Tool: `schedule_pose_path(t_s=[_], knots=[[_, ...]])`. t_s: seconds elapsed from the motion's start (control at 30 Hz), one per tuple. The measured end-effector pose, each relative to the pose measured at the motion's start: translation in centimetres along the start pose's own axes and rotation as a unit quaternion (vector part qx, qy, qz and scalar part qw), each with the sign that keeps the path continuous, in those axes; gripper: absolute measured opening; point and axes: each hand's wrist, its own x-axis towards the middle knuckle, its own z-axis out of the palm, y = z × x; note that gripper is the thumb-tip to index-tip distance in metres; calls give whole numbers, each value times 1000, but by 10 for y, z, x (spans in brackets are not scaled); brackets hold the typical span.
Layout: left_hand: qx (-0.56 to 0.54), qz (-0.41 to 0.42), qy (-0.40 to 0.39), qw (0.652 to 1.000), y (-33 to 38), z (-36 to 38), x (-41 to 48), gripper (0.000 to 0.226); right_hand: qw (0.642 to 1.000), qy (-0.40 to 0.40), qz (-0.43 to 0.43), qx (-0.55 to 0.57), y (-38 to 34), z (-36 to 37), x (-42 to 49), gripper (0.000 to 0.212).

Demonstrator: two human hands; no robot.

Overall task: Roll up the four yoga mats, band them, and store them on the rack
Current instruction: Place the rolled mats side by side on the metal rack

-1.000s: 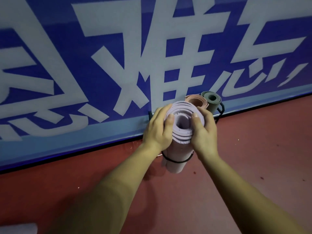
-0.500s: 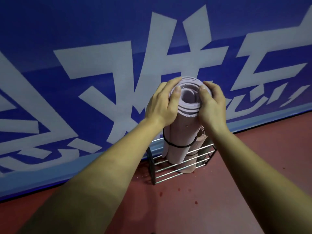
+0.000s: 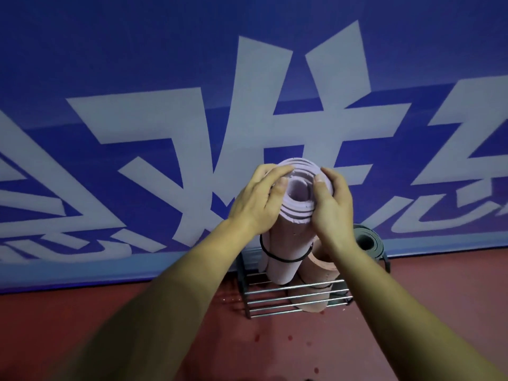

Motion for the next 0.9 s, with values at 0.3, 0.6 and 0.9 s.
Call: schedule_pose_path(t_s=[0.3,0.6,0.9], knots=[[4,-80,4,997,-41,47,-6,46,997,-61,45,-6,55,-2,24,38],[-4,-106,-33,994,-99,86,-8,50,996,-43,69,-37,120,8,38,28],[-25,-127,-61,990,-168,130,-25,52,992,-33,106,-58,195,26,40,24]])
